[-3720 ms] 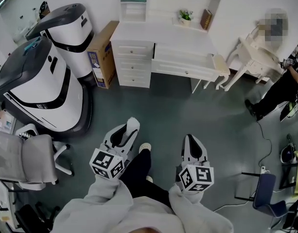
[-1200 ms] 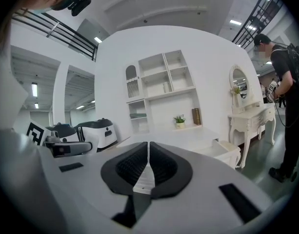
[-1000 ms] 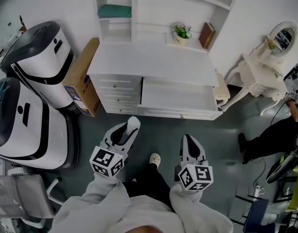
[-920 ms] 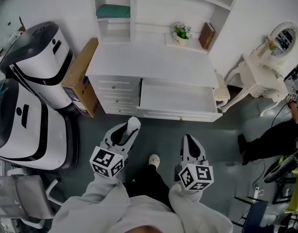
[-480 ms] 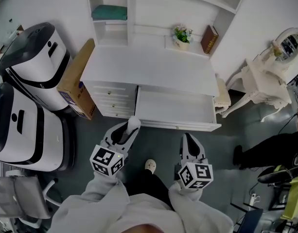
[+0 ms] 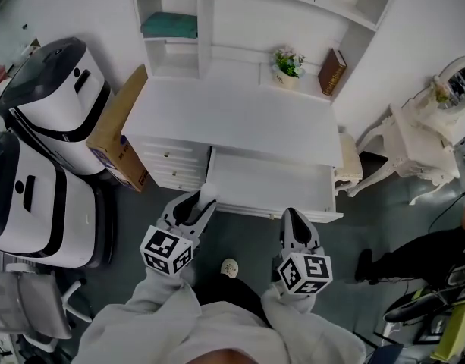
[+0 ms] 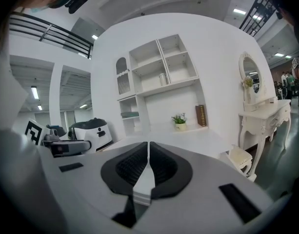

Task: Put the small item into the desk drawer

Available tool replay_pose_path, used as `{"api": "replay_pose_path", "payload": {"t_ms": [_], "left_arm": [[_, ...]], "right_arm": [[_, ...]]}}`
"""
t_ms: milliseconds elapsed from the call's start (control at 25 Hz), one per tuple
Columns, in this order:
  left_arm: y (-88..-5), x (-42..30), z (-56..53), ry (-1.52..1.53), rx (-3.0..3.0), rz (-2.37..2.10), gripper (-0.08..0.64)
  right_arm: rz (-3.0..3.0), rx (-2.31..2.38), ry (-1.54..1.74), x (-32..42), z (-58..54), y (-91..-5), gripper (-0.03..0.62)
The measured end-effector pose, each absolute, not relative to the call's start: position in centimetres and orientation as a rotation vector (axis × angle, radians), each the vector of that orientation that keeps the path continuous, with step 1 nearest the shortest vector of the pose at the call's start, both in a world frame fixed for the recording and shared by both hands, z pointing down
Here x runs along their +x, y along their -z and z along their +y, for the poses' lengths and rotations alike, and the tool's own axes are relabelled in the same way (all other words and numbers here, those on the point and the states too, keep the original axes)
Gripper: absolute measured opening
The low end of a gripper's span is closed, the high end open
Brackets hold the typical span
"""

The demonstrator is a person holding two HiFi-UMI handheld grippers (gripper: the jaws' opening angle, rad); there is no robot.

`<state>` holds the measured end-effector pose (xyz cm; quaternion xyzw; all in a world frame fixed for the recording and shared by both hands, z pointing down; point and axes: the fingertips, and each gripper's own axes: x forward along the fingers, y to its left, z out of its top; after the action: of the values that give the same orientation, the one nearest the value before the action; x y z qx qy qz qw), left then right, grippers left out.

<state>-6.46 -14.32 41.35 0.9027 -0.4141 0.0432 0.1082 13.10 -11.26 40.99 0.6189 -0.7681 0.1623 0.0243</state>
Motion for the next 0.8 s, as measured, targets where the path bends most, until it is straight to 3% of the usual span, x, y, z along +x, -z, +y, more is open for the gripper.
{"api": "replay_pose_path", "payload": {"t_ms": [800], "left_arm": [[-41.2,-2.3,-17.2,-0.081,2.631,-1.299,0.167]], "right_arm": [[-2.421,1.871,-0.510,17.6,-14.6,-42.0,0.037]]}}
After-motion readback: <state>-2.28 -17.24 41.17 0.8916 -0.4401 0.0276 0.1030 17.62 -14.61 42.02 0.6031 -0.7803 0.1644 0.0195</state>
